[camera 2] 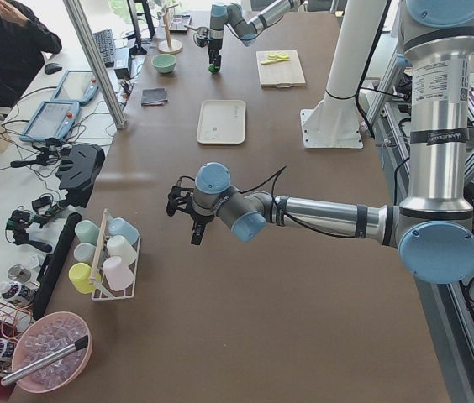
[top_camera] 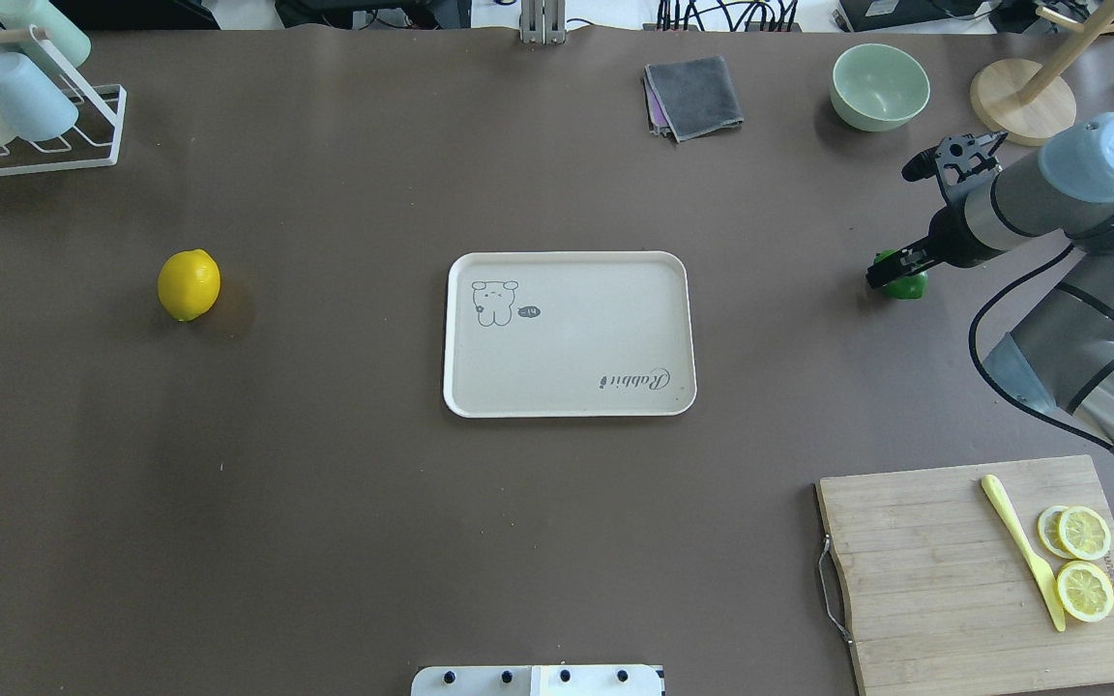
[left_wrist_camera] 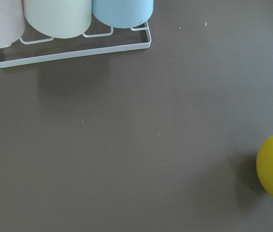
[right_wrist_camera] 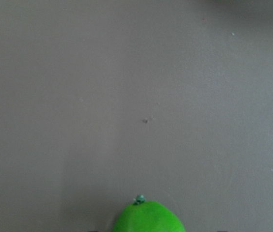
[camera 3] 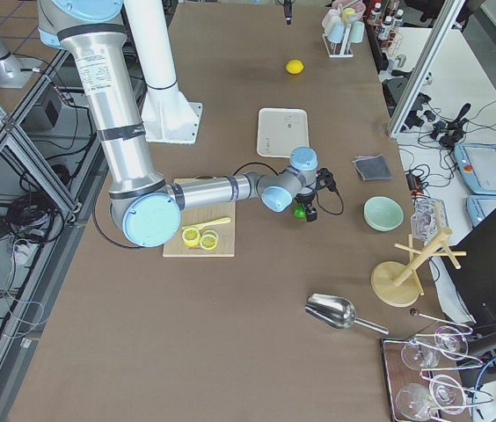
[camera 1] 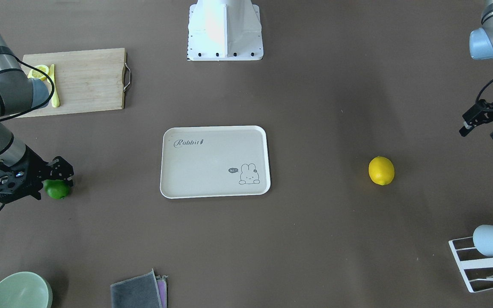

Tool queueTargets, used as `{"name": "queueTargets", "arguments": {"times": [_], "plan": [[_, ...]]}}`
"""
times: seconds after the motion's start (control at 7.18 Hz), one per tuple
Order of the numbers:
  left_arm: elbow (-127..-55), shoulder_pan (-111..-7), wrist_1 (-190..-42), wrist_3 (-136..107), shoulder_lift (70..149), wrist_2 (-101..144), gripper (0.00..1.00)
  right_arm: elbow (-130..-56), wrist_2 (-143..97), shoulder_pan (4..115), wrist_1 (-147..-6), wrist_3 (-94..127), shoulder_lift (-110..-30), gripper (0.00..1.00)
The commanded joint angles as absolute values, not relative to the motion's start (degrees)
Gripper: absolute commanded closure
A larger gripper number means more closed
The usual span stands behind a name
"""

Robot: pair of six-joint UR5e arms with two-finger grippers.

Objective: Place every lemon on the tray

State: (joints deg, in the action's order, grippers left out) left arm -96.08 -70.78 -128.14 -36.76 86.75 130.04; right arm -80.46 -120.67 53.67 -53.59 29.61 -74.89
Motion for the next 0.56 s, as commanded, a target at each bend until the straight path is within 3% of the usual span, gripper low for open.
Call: {"name": "queueTargets", "arguments": {"times": [0.0,0.42], "plan": [[-96.0,-70.8,-128.1,-37.2,87.4,130.1,0.02,-81.1,-120.3,52.9,-53.5,30.8,-74.7,1.0],[-96.4,-65.4,-130.5,-42.3,90.3,128.7,0.02,-91.1,-124.1,53.8,-66.1,35.4,-71.1,1.0]]}}
